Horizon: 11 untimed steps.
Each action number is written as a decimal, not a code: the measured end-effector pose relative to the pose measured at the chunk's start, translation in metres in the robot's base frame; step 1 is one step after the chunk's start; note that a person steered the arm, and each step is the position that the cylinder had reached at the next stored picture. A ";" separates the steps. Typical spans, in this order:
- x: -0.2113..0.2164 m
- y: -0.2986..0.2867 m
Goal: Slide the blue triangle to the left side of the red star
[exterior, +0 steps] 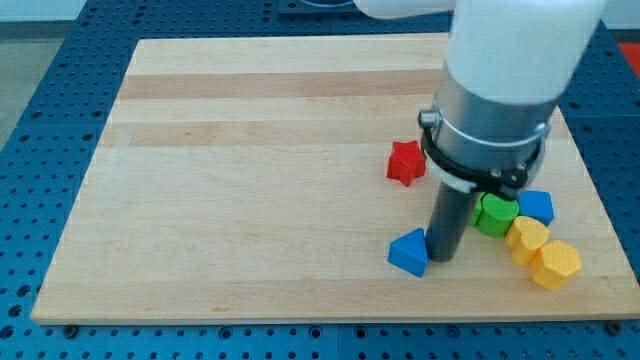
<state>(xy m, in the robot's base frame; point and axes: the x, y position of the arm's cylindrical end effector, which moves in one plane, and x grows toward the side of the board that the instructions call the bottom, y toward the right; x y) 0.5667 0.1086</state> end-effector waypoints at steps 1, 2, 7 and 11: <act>0.016 0.001; 0.016 -0.020; -0.070 -0.076; -0.179 -0.057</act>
